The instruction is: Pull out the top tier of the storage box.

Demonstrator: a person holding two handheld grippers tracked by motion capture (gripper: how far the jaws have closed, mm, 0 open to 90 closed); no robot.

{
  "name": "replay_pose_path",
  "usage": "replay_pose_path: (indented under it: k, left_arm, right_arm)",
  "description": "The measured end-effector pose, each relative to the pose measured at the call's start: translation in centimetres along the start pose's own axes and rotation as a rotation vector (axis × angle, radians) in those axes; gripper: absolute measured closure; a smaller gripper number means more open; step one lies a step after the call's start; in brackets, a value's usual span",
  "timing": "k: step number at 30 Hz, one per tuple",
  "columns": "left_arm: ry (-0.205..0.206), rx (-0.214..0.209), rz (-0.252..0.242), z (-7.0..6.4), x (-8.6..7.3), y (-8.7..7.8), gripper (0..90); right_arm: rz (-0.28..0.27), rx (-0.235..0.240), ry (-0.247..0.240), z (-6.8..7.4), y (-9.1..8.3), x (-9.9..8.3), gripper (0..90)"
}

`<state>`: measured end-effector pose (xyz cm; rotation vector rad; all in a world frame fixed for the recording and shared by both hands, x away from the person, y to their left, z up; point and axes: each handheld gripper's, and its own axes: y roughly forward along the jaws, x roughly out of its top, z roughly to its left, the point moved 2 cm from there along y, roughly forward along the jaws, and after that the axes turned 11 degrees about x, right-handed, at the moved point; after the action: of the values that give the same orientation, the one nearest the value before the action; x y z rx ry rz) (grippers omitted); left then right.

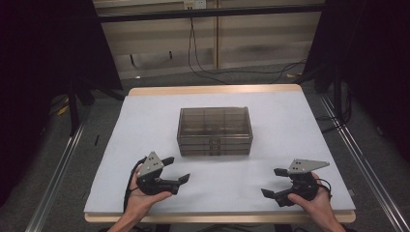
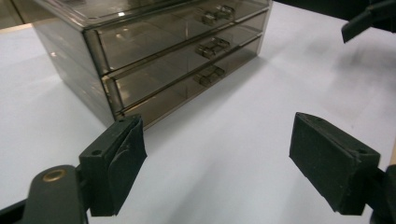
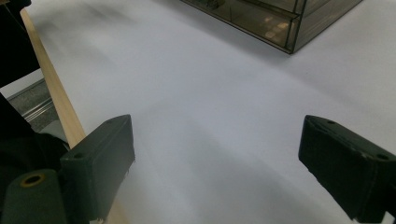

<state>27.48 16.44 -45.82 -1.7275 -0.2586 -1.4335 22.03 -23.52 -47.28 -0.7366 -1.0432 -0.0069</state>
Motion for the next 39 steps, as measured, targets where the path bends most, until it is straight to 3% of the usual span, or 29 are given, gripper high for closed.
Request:
replay_pose_path:
  k: [5, 7, 12, 20, 21, 26, 29, 34, 39]
  left_arm:
    - [0.028, 0.009, -0.007, -0.4, 0.1, 0.2, 16.1]
    - [0.070, 0.026, -0.008, -0.6, 0.1, 0.3, 14.4]
    - [0.080, 0.020, -0.013, -1.1, 0.3, 0.4, 14.3]
    - [0.146, 0.040, -0.008, -1.8, 0.3, 0.6, 14.3]
    - [0.170, 0.040, 0.003, -1.9, 0.3, 0.7, 14.3]
    - [0.212, 0.015, 0.021, -2.5, 0.4, 1.0, 14.3]
    - [0.240, 0.019, 0.023, -2.8, 0.4, 1.1, 15.2]
    - [0.248, 0.020, 0.018, -3.1, 0.6, 1.3, 16.0]
    - [0.299, 0.038, 0.001, -3.6, 1.0, 1.6, 18.9]
  right_arm:
    - [0.001, -0.001, 0.002, 0.0, 0.0, 0.0, 10.6]
    - [0.002, -0.001, 0.003, 0.0, -0.1, -0.1, 10.6]
    - [0.002, -0.003, 0.001, 0.0, -0.1, -0.1, 10.6]
    - [0.005, -0.003, 0.004, 0.1, -0.1, -0.1, 10.6]
    - [0.003, -0.005, 0.003, 0.1, 0.0, -0.1, 10.6]
    - [0.006, -0.003, -0.001, 0.1, 0.0, -0.1, 10.6]
    - [0.007, -0.004, 0.001, 0.1, 0.0, -0.1, 10.6]
    - [0.008, -0.002, 0.002, 0.1, 0.1, -0.1, 10.6]
    - [0.008, -0.001, -0.002, 0.1, 0.1, 0.0, 10.6]
